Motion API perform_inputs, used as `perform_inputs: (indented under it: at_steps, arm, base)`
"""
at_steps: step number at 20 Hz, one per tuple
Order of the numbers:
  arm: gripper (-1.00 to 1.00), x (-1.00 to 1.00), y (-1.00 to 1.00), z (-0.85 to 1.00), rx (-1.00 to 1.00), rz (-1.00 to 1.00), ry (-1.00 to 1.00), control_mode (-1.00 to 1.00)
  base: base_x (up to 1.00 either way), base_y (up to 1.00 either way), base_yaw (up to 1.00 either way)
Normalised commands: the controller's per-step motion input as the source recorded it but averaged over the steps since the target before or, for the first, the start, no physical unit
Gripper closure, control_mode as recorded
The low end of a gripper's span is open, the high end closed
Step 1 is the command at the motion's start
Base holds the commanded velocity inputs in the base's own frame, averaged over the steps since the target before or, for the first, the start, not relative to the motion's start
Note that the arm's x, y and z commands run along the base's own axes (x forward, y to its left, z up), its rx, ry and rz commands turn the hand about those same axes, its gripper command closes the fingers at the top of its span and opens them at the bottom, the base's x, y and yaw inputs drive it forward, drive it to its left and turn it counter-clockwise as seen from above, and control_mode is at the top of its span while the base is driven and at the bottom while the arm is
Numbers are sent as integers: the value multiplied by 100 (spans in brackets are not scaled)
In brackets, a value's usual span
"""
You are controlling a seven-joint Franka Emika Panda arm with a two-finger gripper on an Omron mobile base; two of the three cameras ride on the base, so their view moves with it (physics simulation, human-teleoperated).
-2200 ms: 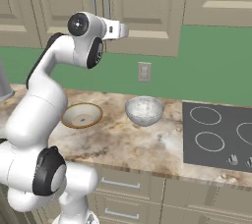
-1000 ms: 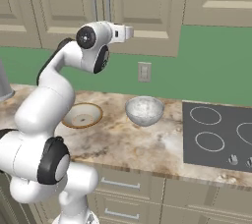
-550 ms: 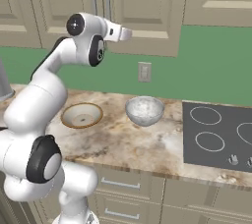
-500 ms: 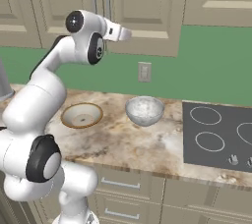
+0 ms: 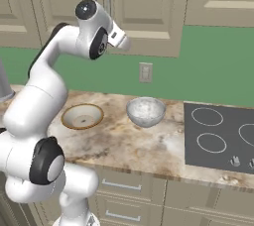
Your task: Open the cabinet. Pick the bowls from the counter and place them in the cabinet. Then close the cabinet.
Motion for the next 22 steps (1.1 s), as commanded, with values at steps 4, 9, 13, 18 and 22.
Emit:
perform_inputs:
  at_steps: [4, 9, 13, 18, 22]
  arm:
    - [100, -14, -100, -68, 47, -1, -33, -100]
    - [100, -6, -100, -56, 43, 0, -51, -100]
    - [100, -2, -100, -38, 41, 0, -54, -100]
    - [100, -9, -100, -11, 46, 0, -30, -100]
    - [100, -37, -100, -15, 52, 1, -9, -100]
  base:
    - [0, 0, 0]
    - [0, 0, 0]
    - [0, 0, 0]
    - [0, 0, 0]
    - [0, 0, 0]
